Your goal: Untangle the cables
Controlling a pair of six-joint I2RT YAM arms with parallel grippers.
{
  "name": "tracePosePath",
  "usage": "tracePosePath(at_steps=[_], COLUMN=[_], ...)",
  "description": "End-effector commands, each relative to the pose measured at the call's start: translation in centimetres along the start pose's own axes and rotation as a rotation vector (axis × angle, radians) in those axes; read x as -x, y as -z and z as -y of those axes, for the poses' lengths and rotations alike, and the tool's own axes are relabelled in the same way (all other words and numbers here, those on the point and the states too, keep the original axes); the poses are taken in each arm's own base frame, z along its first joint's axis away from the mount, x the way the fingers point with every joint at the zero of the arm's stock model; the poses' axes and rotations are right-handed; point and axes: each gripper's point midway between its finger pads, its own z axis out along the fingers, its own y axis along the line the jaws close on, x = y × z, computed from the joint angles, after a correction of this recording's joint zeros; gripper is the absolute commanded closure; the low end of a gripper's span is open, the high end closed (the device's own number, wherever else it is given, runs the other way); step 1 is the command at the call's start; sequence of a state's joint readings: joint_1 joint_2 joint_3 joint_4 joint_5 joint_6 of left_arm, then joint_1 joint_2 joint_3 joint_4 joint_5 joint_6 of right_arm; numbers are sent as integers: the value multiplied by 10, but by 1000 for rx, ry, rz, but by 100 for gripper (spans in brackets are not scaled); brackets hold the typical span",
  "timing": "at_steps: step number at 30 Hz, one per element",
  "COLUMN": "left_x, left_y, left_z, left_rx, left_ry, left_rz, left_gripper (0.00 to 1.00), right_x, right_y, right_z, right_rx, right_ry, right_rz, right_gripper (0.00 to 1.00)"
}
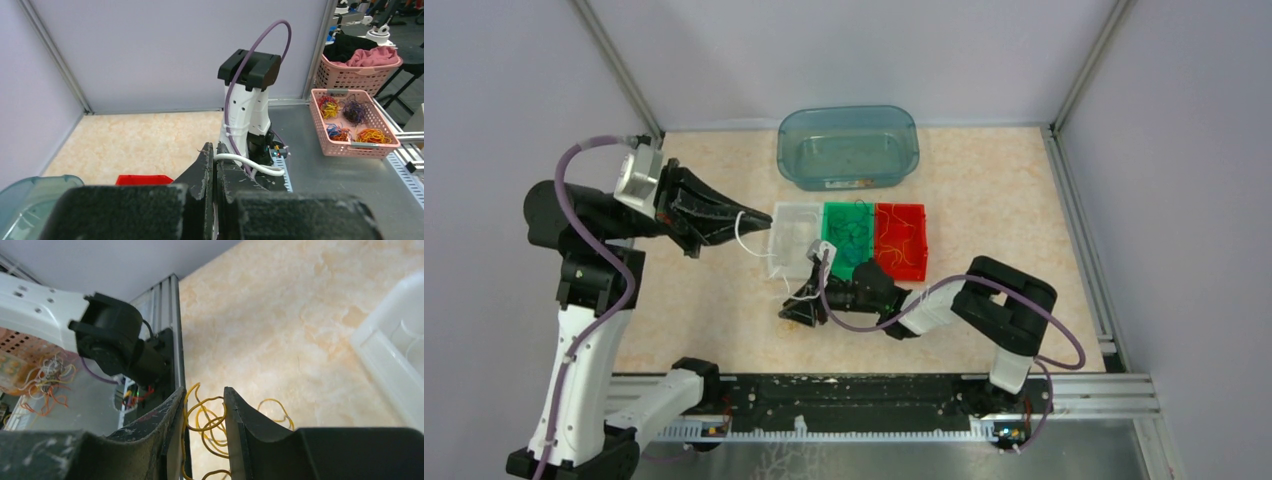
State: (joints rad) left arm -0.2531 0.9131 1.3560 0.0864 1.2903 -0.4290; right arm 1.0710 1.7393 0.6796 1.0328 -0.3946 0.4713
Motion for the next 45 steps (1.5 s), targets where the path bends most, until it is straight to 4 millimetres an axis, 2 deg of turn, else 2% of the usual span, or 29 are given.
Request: tracePosePath(at_steps=[1, 5, 12, 20, 25, 27, 28, 30, 36, 41, 45], left_x=[29, 42, 66, 94, 126, 124, 118, 96, 8, -55, -97], left_y=[-2, -2, 1, 20, 31, 31, 31, 31, 39, 46, 50], left_z=[3, -1, -26, -66, -69, -74, -77, -88, -123, -153, -182], left_rx=[17, 50, 203, 481, 574, 586, 590, 597, 641, 690, 731], left_ry=[-112, -181, -300, -447, -548, -547, -535, -494, -404, -323, -285], left_rz=[39, 52, 86, 167, 252, 240, 225, 172, 33, -24, -88], left_gripper=[100, 100, 100, 100, 100, 100, 100, 100, 100, 100, 100], right_x=[-3, -13, -19, -16, -16, -8, -5, 18, 59, 95, 106], right_y=[1, 6, 24, 46, 56, 59, 59, 62, 71, 100, 118], right_z=[-2, 0, 6, 4, 4, 2, 3, -6, -13, -9, -6], right_rx=[-6, -25, -88, -137, -153, -154, -159, -149, -211, -339, -405], right_ry=[22, 12, -5, -23, -24, -20, -18, 5, 118, 172, 200], right_rz=[46, 43, 81, 160, 181, 214, 225, 278, 315, 395, 423], right_gripper=[67, 64, 57, 49, 47, 47, 46, 44, 40, 41, 42])
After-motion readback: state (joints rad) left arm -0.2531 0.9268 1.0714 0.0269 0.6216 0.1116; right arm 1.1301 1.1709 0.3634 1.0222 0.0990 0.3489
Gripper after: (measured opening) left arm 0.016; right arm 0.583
